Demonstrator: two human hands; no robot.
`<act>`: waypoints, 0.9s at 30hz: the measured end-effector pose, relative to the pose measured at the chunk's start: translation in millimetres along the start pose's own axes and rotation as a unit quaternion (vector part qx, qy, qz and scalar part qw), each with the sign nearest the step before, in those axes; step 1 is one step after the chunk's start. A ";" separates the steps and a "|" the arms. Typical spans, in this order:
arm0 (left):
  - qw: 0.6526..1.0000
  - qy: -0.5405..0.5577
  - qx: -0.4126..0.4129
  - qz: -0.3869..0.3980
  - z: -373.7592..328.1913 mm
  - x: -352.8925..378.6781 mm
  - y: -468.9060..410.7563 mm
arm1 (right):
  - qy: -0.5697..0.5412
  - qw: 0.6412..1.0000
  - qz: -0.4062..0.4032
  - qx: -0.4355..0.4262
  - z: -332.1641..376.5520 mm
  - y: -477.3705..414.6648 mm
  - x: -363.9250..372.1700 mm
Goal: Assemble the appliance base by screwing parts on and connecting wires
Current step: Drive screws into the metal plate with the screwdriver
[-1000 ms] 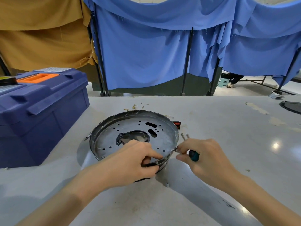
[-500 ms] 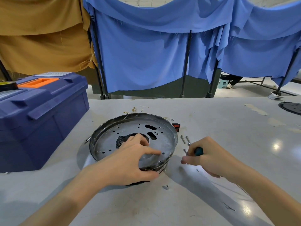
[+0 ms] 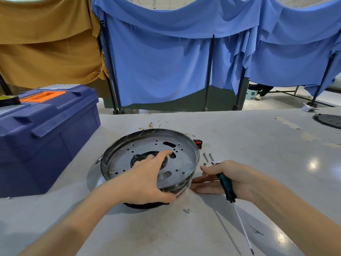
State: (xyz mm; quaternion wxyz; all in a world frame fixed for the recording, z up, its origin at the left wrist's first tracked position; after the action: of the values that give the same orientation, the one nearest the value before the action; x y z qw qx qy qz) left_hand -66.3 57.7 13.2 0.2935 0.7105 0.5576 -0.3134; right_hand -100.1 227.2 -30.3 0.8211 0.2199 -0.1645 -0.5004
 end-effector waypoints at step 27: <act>0.995 0.082 0.054 -0.030 -22.2 -31.9 3.2 | -0.142 0.988 0.043 -0.036 -7.7 -6.1 28.2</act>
State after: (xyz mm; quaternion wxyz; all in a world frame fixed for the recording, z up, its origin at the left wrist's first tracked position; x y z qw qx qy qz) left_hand -66.3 54.7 52.1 0.1984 0.7315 0.5833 -0.2920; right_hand -88.3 201.1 -38.6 0.8178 0.1094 -0.2703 -0.4961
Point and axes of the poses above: each hand's wrist, its own y-axis away from the middle knuckle, its own x-axis out of the palm, z = x × y, the point moved 10 cm from there along -y, towards the middle knuckle, and after that the axes turned 14 degrees about y, right-handed, at the moved point
